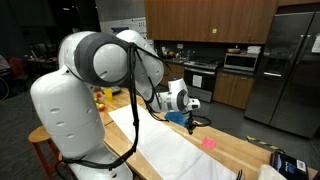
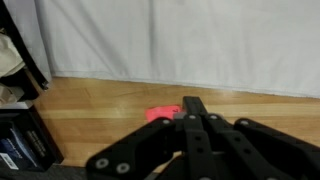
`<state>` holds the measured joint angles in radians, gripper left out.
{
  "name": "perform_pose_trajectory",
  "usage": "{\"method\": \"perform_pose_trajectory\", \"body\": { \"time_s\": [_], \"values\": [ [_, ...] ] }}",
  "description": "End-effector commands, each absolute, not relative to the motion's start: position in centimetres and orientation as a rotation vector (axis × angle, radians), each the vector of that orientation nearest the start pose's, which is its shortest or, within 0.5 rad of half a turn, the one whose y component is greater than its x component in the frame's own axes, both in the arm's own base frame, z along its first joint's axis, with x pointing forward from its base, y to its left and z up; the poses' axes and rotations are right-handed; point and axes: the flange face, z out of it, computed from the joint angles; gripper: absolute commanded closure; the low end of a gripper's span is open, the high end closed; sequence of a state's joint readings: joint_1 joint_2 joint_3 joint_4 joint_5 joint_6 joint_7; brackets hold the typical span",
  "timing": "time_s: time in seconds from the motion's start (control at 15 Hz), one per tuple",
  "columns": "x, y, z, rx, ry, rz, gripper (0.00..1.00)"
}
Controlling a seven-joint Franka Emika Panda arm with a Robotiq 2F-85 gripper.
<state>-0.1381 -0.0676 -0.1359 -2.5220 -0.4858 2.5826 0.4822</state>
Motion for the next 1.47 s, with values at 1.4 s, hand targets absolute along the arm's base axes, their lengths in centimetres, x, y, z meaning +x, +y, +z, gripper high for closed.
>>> {"method": "perform_pose_trajectory", "body": {
  "time_s": [1.4],
  "values": [
    [45.29,-11.21,31.17,-3.332,0.601,-0.239,0.74]
  ]
}}
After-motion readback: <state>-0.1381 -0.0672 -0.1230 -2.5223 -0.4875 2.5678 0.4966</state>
